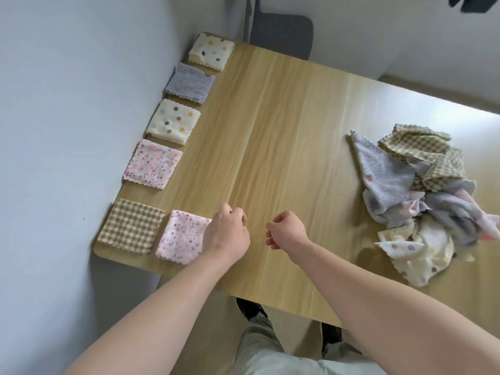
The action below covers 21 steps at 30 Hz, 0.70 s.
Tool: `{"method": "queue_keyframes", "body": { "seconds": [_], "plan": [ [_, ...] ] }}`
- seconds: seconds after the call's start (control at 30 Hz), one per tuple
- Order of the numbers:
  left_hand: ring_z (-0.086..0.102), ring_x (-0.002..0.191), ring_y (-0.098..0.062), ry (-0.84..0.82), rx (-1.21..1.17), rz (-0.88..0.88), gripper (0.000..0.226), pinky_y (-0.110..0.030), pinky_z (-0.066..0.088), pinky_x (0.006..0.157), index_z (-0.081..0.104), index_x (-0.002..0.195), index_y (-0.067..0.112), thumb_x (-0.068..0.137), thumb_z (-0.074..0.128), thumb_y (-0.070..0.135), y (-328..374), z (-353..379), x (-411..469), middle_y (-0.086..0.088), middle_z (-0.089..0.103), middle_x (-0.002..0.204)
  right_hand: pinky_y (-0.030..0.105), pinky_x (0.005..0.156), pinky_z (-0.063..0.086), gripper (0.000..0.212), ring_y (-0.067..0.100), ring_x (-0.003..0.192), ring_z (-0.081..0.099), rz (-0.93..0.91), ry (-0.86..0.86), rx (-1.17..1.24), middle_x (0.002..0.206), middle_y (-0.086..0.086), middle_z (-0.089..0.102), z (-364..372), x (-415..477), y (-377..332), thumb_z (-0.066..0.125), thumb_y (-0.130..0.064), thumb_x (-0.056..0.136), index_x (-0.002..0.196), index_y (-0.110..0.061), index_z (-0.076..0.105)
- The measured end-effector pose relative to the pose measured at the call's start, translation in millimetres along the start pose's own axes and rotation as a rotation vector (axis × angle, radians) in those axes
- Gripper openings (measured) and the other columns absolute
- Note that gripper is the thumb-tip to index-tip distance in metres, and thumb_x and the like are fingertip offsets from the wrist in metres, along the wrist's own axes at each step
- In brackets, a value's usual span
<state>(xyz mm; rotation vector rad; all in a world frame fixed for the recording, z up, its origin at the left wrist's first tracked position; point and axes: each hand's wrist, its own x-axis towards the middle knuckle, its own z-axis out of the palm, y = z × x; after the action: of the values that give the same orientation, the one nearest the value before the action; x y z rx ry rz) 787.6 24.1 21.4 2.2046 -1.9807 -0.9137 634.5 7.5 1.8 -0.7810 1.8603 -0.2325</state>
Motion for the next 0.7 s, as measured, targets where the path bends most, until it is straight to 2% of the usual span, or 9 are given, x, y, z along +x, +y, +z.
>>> {"method": "queue_keyframes", "body": {
  "seconds": [0.17,0.23,0.4,0.47,0.53,0.6,0.7],
  "plan": [
    [0.056,0.083,-0.017,-0.109,-0.089,0.083,0.012,-0.032,0.046,0.07,0.06,0.108,0.024,0.099,0.053,0.023,82.8,36.1,-2.5,0.004,0.046,0.114,0.035,0.064,0.061,0.008,0.019,0.064,0.073,-0.04,0.1,0.073,0.085,0.008,0.073,-86.4,-1.4,28.8,0.051,-0.012,0.089,0.096,-0.014,0.055],
    [0.055,0.082,-0.018,-0.161,-0.097,0.118,0.011,-0.031,0.047,0.073,0.061,0.106,0.025,0.098,0.054,0.024,116.3,53.5,-3.7,0.003,0.049,0.113,0.037,0.065,0.061,0.008,0.017,0.061,0.072,-0.07,0.135,0.1,0.082,0.007,0.074,-121.9,-3.2,42.5,0.052,-0.011,0.088,0.093,-0.014,0.056],
    [0.062,0.095,-0.022,-0.256,-0.111,0.142,0.011,-0.03,0.049,0.084,0.064,0.096,0.029,0.093,0.056,0.022,209.8,99.3,-10.4,0.002,0.053,0.107,0.041,0.063,0.061,0.007,0.02,0.062,0.072,-0.159,0.166,0.181,0.08,0.009,0.074,-218.5,-1.5,86.9,0.056,-0.008,0.087,0.092,-0.012,0.059],
    [0.063,0.092,-0.022,-0.247,-0.132,0.128,0.013,-0.029,0.049,0.086,0.063,0.089,0.031,0.09,0.059,0.018,244.6,121.2,-13.6,0.002,0.056,0.101,0.042,0.064,0.06,0.006,0.023,0.064,0.072,-0.219,0.149,0.181,0.076,0.008,0.073,-258.2,5.6,108.0,0.057,-0.008,0.087,0.09,-0.013,0.059],
    [0.062,0.088,-0.019,-0.21,-0.173,0.091,0.017,-0.025,0.046,0.081,0.064,0.086,0.03,0.088,0.061,0.014,272.3,145.6,-16.6,0.0,0.06,0.101,0.041,0.065,0.06,0.005,0.021,0.063,0.069,-0.273,0.118,0.166,0.078,0.008,0.073,-295.9,13.0,127.3,0.058,-0.008,0.088,0.088,-0.012,0.059],
    [0.062,0.09,-0.017,-0.147,-0.243,-0.008,0.013,-0.022,0.042,0.077,0.067,0.092,0.028,0.089,0.065,0.015,297.9,170.3,-24.2,-0.001,0.064,0.106,0.04,0.064,0.059,0.002,0.017,0.061,0.068,-0.319,0.077,0.158,0.083,0.009,0.073,-333.9,19.6,147.1,0.06,-0.01,0.088,0.089,-0.012,0.061],
    [0.061,0.096,-0.019,0.015,-0.303,-0.186,0.016,-0.023,0.04,0.08,0.069,0.108,0.021,0.093,0.065,0.022,335.5,198.0,-47.5,-0.003,0.064,0.116,0.042,0.065,0.062,0.003,0.021,0.069,0.071,-0.366,0.044,0.074,0.083,0.002,0.072,-389.1,27.6,175.3,0.062,-0.018,0.089,0.09,-0.021,0.061]
  ]
}}
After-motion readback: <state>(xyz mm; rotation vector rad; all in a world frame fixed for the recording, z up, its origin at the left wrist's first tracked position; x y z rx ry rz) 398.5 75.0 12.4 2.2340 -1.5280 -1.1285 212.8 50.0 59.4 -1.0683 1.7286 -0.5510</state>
